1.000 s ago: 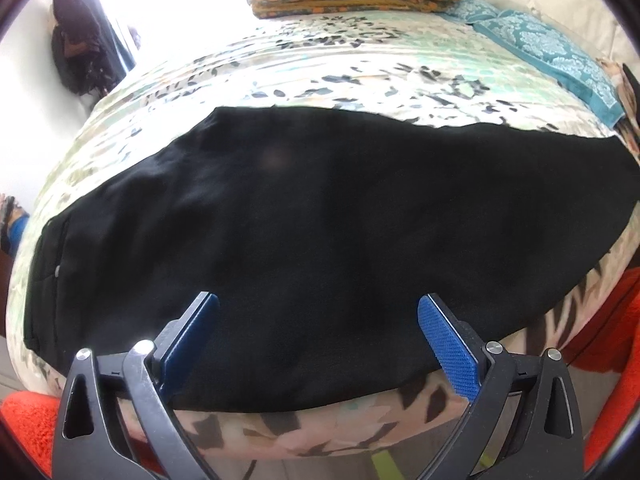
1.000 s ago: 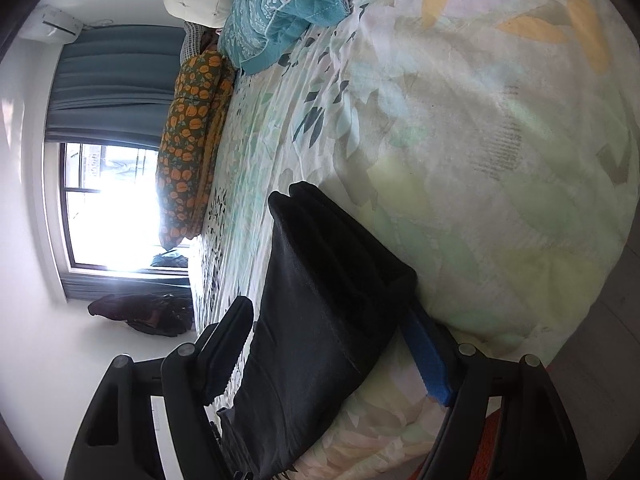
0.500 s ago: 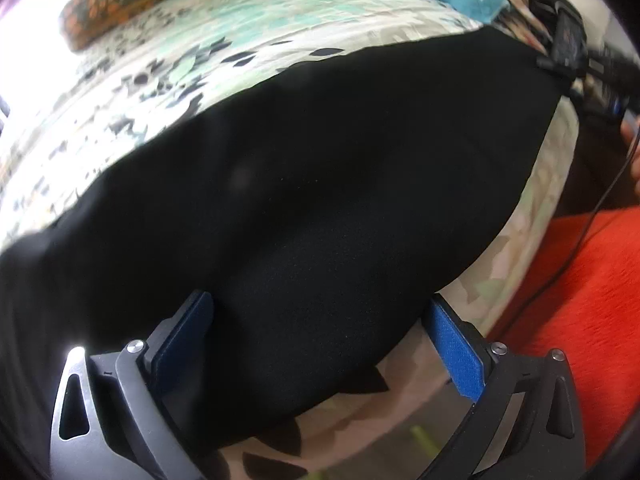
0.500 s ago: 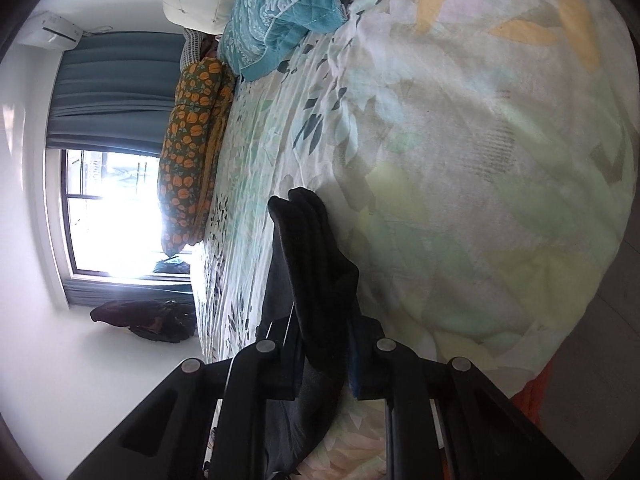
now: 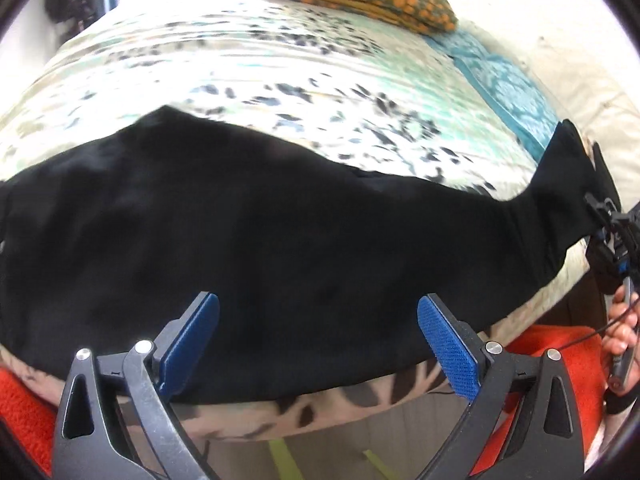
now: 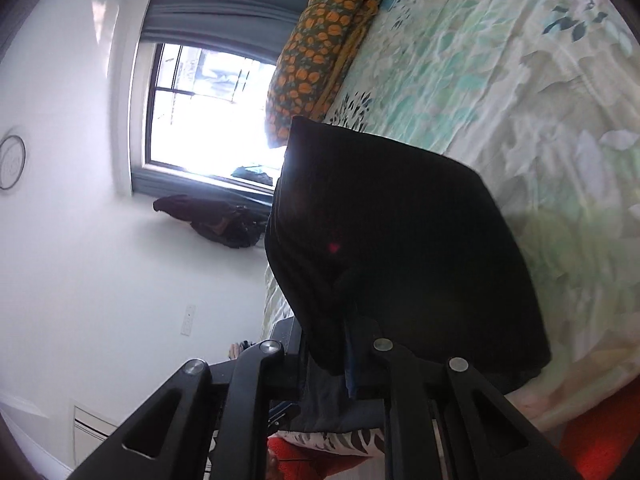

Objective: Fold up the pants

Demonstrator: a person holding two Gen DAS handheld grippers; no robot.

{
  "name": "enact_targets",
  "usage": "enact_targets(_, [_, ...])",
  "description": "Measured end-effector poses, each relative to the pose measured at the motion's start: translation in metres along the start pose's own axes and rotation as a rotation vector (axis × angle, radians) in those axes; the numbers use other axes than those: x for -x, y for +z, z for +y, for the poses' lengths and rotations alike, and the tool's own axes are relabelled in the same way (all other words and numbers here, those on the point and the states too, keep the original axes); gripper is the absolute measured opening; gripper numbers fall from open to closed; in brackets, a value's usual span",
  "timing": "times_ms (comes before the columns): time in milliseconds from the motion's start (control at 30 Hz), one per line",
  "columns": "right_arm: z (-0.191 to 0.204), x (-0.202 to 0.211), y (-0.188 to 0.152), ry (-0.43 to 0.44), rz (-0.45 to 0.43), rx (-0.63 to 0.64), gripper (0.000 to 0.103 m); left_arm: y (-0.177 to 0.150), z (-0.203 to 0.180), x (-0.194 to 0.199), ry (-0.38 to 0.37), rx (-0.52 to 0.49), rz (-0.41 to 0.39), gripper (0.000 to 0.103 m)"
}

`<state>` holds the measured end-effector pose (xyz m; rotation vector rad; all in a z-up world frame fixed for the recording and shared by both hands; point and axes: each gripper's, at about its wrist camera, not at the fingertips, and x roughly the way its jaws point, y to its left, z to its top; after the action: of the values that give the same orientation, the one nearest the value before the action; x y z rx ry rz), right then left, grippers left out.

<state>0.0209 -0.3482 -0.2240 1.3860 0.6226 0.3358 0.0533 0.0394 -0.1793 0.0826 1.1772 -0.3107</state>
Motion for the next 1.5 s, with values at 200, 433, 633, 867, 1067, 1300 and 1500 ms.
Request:
enact_targets(200, [0.032, -0.115, -0.077, -0.062, 0.185, 0.048, 0.014, -0.041, 0.077, 0.014, 0.073, 0.135, -0.049, 0.100])
enact_targets(433, [0.058, -0.199, -0.144, -0.161, 0.342, 0.197, 0.014, -0.029, 0.089, 0.018, 0.020, 0.149, -0.090, 0.100])
enact_targets(633, [0.079, -0.232, -0.174, -0.263, 0.400, 0.384, 0.031, -0.026, 0.108, 0.014, -0.004, 0.225, -0.080, 0.100])
enact_targets(867, [0.108, -0.191, -0.181, -0.290, 0.440, 0.601, 0.079, -0.017, 0.072, 0.030, -0.053, 0.141, -0.126, 0.100])
enact_targets(1067, [0.112, -0.105, -0.157, -0.360, 0.199, 0.621, 0.083, 0.002, -0.023, -0.001, -0.035, -0.203, -0.081, 0.094])
enact_targets(1300, [0.087, -0.065, -0.143, -0.396, 0.085, 0.555, 0.083, 0.008, -0.035, -0.051, 0.022, -0.180, 0.045, 0.063])
enact_targets(1500, [0.086, -0.058, -0.132, -0.400, 0.059, 0.553, 0.083, 0.001, -0.031, -0.044, 0.013, -0.122, 0.061, 0.007])
